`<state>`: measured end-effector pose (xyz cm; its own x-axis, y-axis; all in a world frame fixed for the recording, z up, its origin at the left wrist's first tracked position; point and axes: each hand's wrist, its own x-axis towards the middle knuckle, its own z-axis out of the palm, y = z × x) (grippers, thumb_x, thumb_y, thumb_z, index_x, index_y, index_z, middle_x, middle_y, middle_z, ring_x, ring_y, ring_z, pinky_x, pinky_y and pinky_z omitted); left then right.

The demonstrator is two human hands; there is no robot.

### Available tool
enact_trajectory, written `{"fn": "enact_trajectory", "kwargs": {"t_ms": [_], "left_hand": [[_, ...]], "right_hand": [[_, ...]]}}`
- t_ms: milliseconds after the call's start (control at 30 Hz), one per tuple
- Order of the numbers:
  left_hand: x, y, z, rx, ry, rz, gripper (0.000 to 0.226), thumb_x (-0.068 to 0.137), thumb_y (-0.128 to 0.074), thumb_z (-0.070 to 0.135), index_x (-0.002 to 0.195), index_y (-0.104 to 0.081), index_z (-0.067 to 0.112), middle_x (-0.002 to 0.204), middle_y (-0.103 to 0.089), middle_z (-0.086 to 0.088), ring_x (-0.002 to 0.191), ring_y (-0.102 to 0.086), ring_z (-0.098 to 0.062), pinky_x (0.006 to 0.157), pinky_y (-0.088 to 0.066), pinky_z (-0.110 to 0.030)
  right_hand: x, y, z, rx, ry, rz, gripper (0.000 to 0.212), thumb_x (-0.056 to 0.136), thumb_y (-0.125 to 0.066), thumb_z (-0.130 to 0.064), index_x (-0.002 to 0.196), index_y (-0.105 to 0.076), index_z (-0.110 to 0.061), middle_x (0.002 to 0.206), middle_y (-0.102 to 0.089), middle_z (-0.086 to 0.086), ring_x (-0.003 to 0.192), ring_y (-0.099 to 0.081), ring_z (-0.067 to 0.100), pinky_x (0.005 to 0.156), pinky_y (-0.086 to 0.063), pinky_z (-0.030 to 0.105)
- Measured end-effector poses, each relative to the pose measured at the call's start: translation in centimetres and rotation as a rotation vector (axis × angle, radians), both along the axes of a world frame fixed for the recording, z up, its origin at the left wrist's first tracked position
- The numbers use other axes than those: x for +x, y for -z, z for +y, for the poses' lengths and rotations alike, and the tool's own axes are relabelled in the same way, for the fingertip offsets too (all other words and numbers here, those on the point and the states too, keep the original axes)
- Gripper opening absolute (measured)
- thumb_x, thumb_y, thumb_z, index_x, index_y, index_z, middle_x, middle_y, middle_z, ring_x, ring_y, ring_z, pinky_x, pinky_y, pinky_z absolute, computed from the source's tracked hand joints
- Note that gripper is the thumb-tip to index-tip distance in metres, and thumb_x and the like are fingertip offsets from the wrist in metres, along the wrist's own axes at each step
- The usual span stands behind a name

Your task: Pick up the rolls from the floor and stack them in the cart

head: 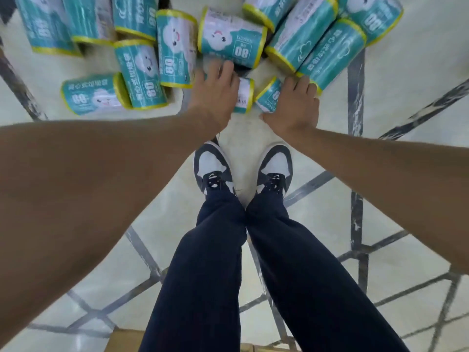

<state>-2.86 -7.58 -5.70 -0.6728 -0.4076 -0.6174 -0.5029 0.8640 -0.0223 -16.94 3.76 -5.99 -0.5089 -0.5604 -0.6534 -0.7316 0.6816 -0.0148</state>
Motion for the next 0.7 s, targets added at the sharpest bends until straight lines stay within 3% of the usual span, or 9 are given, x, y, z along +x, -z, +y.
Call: {"fn": "enact_trajectory", "kwargs": {"t_ms": [100, 200, 267, 367, 533, 633, 700], "left_hand": [[0.0, 1.1, 0.6, 0.017, -0.020, 0.003, 0.091, 0.074, -0.081, 0.045, 0.140, -0.035, 0.002, 0.143, -0.036, -0.019, 0.131, -0.038, -0.041, 0.107, -0.034, -0.058], [-0.3, 2.7, 0.5, -0.003, -0.007, 0.006, 0.094, 0.073, -0.082, 0.037, 0.145, -0.031, 0.003, 0.137, -0.045, -0.023, 0.127, -0.044, -0.042, 0.110, -0.031, -0.060], [-0.6, 3.3, -0.2, 0.018, 0.006, 0.021, 0.085, 0.074, -0.081, 0.027, 0.141, -0.034, 0.005, 0.129, -0.050, -0.023, 0.118, -0.050, -0.042, 0.106, -0.033, -0.057], [-1.1, 1.5, -1.0, 0.124, -0.040, -0.001, 0.079, 0.070, -0.080, 0.032, 0.133, -0.039, 0.007, 0.127, -0.052, -0.021, 0.115, -0.052, -0.042, 0.097, -0.040, -0.052], [-2.3, -7.7, -1.0, 0.345, -0.556, 0.036, 0.097, 0.072, -0.080, 0.046, 0.144, -0.031, 0.005, 0.133, -0.050, -0.019, 0.121, -0.052, -0.040, 0.092, -0.049, -0.047], [-3.3, -17.2, -1.3, 0.449, -0.892, 0.108, 0.099, 0.075, -0.080, 0.051, 0.147, -0.030, 0.004, 0.139, -0.051, -0.015, 0.127, -0.052, -0.034, 0.088, -0.045, -0.038], [-3.6, -24.5, -1.4, 0.504, -1.082, 0.142, 0.100, 0.078, -0.079, 0.054, 0.148, -0.028, 0.004, 0.143, -0.048, -0.014, 0.131, -0.050, -0.032, 0.096, -0.046, -0.038]], "right_hand": [[0.6, 1.2, 0.5, 0.014, 0.037, -0.062, 0.099, 0.072, -0.082, -0.055, 0.145, -0.033, -0.010, 0.144, -0.040, 0.014, 0.131, -0.040, 0.036, 0.098, -0.042, 0.049], [0.8, 2.7, 0.6, -0.033, 0.079, -0.082, 0.094, 0.072, -0.082, -0.048, 0.144, -0.034, -0.012, 0.141, -0.047, 0.012, 0.129, -0.046, 0.036, 0.101, -0.041, 0.048], [0.1, 3.1, 0.5, -0.055, 0.094, -0.101, 0.087, 0.070, -0.081, -0.043, 0.140, -0.038, -0.012, 0.137, -0.051, 0.012, 0.126, -0.048, 0.036, 0.097, -0.042, 0.046], [-0.9, 1.4, 0.7, -0.093, 0.188, -0.200, 0.089, 0.065, -0.083, -0.043, 0.137, -0.040, -0.010, 0.135, -0.052, 0.014, 0.123, -0.050, 0.036, 0.096, -0.048, 0.047], [-1.9, -8.4, 0.9, -0.168, 0.550, -0.366, 0.083, 0.069, -0.084, -0.044, 0.132, -0.042, -0.010, 0.125, -0.060, 0.009, 0.112, -0.060, 0.026, 0.091, -0.052, 0.038], [-2.8, -18.0, 0.7, -0.218, 0.744, -0.406, 0.082, 0.073, -0.085, -0.045, 0.136, -0.043, -0.012, 0.124, -0.062, 0.004, 0.112, -0.062, 0.023, 0.090, -0.051, 0.032], [-3.6, -25.7, 0.4, -0.266, 0.842, -0.424, 0.077, 0.074, -0.086, -0.043, 0.132, -0.045, -0.014, 0.120, -0.062, 0.001, 0.109, -0.063, 0.020, 0.086, -0.050, 0.030]]}}
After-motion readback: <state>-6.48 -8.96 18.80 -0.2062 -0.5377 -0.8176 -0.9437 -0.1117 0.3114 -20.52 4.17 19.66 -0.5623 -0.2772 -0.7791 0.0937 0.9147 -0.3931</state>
